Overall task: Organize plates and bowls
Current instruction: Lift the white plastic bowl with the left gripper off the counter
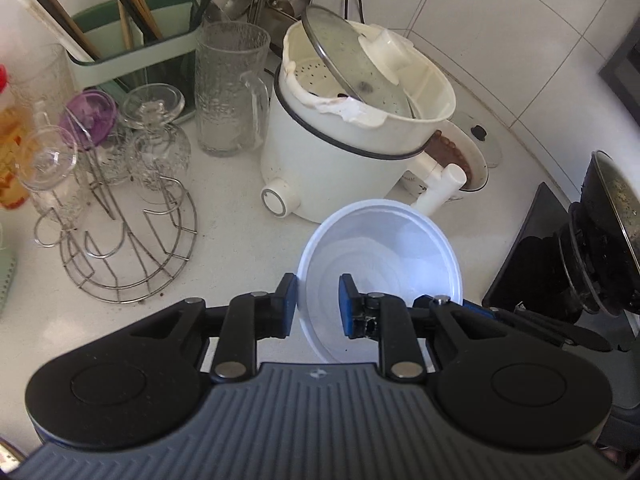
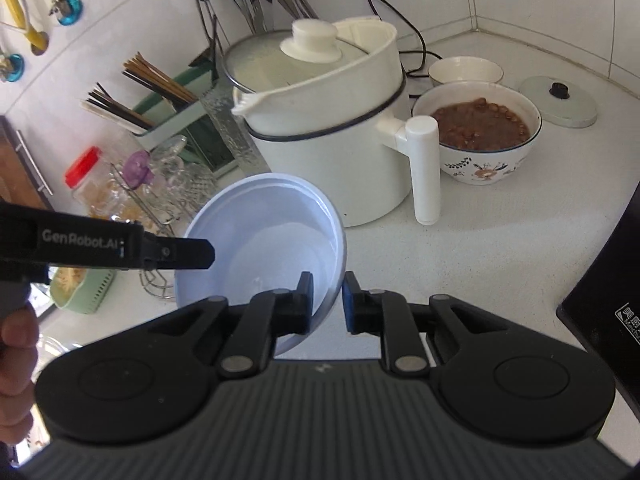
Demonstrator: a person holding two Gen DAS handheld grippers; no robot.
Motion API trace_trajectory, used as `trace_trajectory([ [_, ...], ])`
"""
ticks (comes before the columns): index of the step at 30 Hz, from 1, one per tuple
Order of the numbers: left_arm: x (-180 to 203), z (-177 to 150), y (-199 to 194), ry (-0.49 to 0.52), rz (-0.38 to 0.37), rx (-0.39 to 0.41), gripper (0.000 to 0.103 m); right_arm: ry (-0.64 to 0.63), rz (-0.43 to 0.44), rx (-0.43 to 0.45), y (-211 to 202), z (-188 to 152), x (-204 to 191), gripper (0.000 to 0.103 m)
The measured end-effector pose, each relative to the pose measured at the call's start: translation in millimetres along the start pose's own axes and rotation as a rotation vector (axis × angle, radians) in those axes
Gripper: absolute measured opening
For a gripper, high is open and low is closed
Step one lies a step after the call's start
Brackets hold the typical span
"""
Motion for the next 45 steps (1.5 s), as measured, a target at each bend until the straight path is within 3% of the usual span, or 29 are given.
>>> trace_trajectory([
  [9, -2, -2, -40, -0.007, 0.025, -0.017, 0.025, 0.042, 0.017, 0.018, -28, 11, -20, 0.019],
  [14, -15, -9, -65, -0.059, -0.002, -0.013, 0.025, 0.023, 0.013, 0.055, -43, 17, -37, 0.019],
  [22, -31, -19, -94, -0.035, 0.014, -0.032, 0.025, 0.021, 0.024, 0.094, -60, 18, -67, 0.018],
  [35, -74, -57, -125, -0.099, 0.075, -0.011, 0.025, 0.013, 0.086, 0.018, -61, -23, -100, 0.019],
  [45, -111, -102, -136, -0.143, 0.15, -0.042, 0.025, -0.094, 0.149, -0.053, -45, -63, -134, 0.019],
])
Point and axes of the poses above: each gripper's, at about its wrist camera, not at the fingertips, and y roughly the way its jaws point, x to its right, z to its top, the point moved 1 cm from there along y, roughly the way its jaws point, and after that the axes turned 11 degrees about x, right-handed, at the moved point
